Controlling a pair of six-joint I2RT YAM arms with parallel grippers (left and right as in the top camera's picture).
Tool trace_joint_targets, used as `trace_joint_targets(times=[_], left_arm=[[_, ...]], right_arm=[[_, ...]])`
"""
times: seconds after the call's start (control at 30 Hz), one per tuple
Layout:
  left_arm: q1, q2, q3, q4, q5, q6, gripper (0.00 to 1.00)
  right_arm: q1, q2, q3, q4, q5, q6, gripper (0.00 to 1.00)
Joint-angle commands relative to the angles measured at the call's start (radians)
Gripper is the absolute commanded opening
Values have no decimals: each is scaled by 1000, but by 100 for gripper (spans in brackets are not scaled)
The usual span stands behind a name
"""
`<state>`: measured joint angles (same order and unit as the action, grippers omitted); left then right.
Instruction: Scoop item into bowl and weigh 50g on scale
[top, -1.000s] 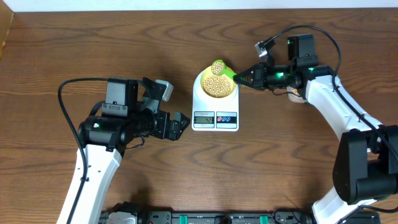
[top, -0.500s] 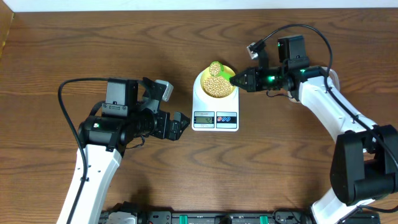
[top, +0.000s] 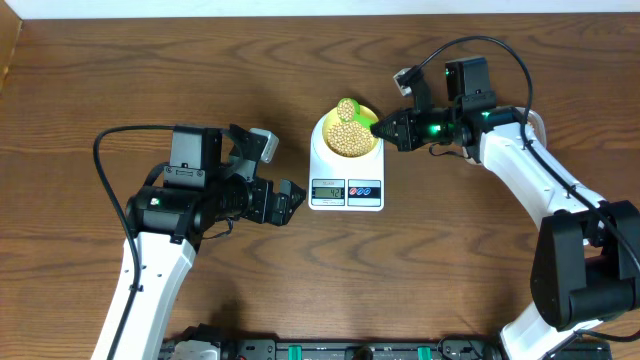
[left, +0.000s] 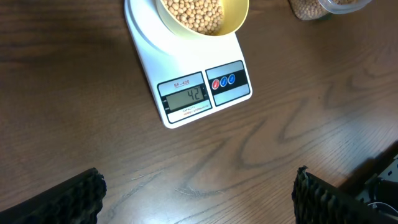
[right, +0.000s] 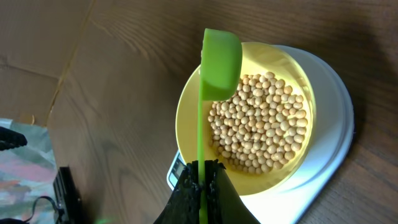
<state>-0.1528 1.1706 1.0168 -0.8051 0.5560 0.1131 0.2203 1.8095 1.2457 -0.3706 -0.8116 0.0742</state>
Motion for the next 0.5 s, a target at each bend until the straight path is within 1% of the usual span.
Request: trace_joint_targets(times=[0.0,0.07,0.23,0.47], left_arm=[[-2,0,2,-2,16,18,98],[-2,0,2,-2,16,18,98],[-2,0,2,-2,16,18,98],[-2,0,2,-2,16,18,98]], right_arm=[[8,10,-4,-12,2,-68,1],[13,10,-4,-23,6,-92,1],[34,4,-3,-31,61,-100,1],[44,-21,-2,-33,84,-110,1]])
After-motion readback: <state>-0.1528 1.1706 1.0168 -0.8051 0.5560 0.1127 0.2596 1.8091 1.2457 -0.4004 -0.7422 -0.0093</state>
